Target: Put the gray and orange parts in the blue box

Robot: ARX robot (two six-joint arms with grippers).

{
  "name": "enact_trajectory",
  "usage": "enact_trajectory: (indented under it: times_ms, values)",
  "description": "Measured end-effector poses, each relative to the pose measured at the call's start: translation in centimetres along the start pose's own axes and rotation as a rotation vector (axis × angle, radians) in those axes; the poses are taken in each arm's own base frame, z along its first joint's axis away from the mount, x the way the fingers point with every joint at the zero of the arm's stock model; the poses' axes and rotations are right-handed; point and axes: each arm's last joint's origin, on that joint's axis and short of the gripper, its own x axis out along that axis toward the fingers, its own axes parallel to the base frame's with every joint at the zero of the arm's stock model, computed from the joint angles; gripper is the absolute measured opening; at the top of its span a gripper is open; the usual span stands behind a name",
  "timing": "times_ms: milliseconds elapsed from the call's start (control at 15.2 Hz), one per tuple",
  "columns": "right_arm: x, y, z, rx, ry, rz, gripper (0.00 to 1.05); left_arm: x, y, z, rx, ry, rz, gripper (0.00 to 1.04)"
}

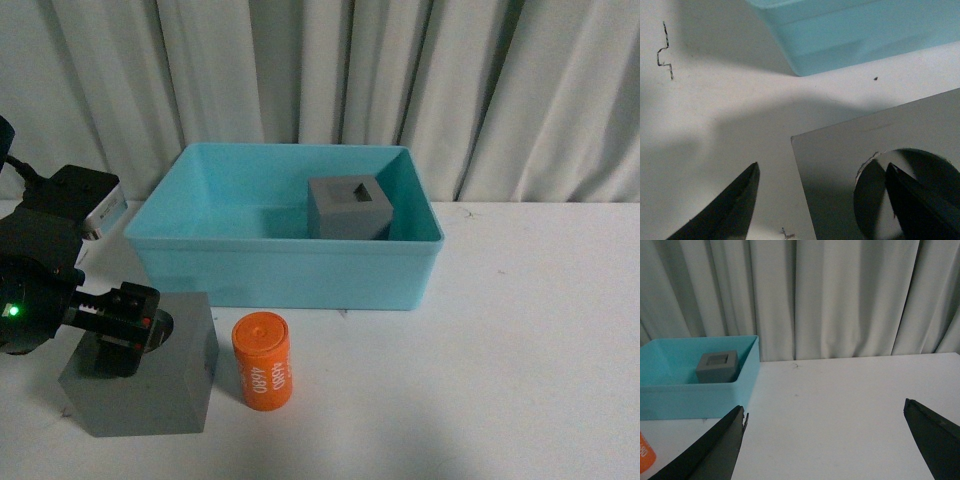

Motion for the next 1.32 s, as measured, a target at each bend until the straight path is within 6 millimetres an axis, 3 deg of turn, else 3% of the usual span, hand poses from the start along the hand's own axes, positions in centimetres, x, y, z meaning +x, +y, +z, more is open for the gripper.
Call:
enact_trajectory:
  times_ms: [132, 395, 592, 724, 856, 1053, 1185, 1316]
  values:
    - [0.0, 0.0, 0.0, 0.0, 0.0, 0.0, 0.98, 0.0, 0.0, 0.0, 0.0, 0.001, -0.009, 0.61]
    - [0.0, 0.0, 0.0, 0.0, 0.0, 0.0, 0.98, -0.2, -0.1, 0.0, -0.018, 0.005, -0.033, 0.22]
    - [0.0, 0.0, 0.0, 0.0, 0.0, 0.0, 0.98, -2.2, 0.3, 0.5, -0.037, 0.024, -0.047, 0.21]
    - [0.0, 0.0, 0.0, 0.0, 0.0, 0.0, 0.98, -4.9, 0.8, 2.1, -0.065, -0.026, -0.063, 0.2]
    - [0.0, 0.0, 0.0, 0.0, 0.0, 0.0, 0.98, -8.1, 1.3, 5.4, -0.093, -0.144, -0.078, 0.2]
    - [0.0, 0.0, 0.0, 0.0, 0.0, 0.0, 0.98, -10.7, 1.1, 10.4, -0.103, -0.313, -0.099, 0.19]
    - [0.0, 0.0, 0.0, 0.0, 0.0, 0.0, 0.98, -10.1, 0.6, 13.4, -0.092, -0.384, -0.08, 0.19]
    - [0.0, 0.0, 0.0, 0.0, 0.0, 0.0, 0.98, -7.3, -0.2, 15.1, -0.059, -0.407, -0.04, 0.19]
